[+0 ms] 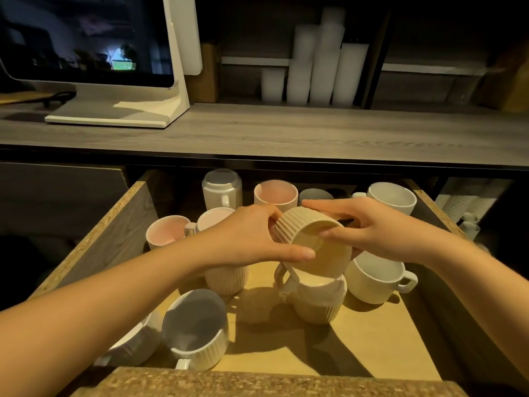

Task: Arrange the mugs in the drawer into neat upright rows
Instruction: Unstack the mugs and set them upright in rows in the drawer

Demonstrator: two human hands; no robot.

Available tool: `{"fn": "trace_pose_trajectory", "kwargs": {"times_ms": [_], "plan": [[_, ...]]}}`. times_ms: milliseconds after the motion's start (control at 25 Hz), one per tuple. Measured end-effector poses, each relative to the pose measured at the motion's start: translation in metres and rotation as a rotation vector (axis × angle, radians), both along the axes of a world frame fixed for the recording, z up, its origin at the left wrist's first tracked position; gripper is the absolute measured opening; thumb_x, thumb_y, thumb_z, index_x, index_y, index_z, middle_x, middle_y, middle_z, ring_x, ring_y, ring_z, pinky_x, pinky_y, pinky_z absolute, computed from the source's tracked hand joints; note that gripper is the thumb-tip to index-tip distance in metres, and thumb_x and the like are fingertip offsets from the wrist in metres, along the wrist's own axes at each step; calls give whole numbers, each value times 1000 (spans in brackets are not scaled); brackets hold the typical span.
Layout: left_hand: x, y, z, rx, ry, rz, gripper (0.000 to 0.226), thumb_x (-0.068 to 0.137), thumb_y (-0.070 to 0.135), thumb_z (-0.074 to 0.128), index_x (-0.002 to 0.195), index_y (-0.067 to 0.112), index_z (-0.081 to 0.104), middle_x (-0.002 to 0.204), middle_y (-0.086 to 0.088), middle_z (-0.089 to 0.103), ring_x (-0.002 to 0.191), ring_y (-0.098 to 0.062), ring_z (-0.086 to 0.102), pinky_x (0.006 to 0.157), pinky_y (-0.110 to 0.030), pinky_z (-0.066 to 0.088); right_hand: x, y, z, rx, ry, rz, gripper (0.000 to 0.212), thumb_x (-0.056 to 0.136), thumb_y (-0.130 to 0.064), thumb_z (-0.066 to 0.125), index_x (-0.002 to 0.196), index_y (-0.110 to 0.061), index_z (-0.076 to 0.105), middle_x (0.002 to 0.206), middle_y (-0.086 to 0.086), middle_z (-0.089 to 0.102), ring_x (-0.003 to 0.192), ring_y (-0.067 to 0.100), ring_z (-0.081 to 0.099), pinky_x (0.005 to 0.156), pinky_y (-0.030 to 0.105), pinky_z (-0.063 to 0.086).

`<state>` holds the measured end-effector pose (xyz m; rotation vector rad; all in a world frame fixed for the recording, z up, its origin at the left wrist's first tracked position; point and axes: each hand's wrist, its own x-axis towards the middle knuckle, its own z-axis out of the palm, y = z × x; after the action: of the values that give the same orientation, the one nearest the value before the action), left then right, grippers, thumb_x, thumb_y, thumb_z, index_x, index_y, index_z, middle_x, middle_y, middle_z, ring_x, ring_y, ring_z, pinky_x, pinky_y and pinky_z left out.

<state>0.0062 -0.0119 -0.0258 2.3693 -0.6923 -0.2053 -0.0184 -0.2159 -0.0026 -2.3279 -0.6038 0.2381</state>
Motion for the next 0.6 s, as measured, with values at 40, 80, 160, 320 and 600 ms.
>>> {"fn": "trace_pose_trajectory", "kwargs": {"times_ms": [40, 80, 160, 320, 600], "plan": [[-2, 2, -2, 11, 20, 11, 54, 70, 55, 68, 114, 26, 52, 96, 10, 61, 83, -5, 59, 68, -17, 51, -1, 6, 0, -59, -124, -28, 40, 87, -30, 55, 115, -55, 42, 115, -22, 60, 95, 6, 63, 71, 20, 59], [-5, 4, -3, 38, 34, 15, 55, 71, 56, 67, 115, 27, 51, 97, 10, 61, 84, -6, 59, 68, -15, 49, -3, 11, 0, -127, -250, -58, 38, 88, -28, 55, 118, -50, 47, 115, -18, 63, 91, 5, 63, 67, 15, 57], [-10, 12, -5, 102, 55, 1, 59, 71, 58, 65, 120, 28, 48, 106, 9, 60, 91, -7, 59, 75, -16, 51, -6, 23, -3, -257, -421, -123, 35, 88, -29, 55, 122, -37, 57, 113, -11, 67, 92, 7, 64, 63, 11, 51], [-24, 39, -1, 239, 67, -115, 63, 77, 55, 62, 132, 30, 43, 126, 12, 54, 108, -5, 54, 93, -24, 49, -8, 43, -17, -413, -458, -109, 30, 90, -35, 53, 115, -26, 67, 110, -4, 70, 92, 13, 67, 73, 19, 56], [-36, 77, -25, 743, 7, -224, 70, 78, 50, 65, 139, 33, 34, 140, 10, 42, 123, -11, 43, 101, -30, 41, 1, 73, -36, -668, -392, 17, 36, 91, -42, 51, 121, -25, 62, 110, -5, 69, 90, 14, 66, 75, 26, 57]]}}
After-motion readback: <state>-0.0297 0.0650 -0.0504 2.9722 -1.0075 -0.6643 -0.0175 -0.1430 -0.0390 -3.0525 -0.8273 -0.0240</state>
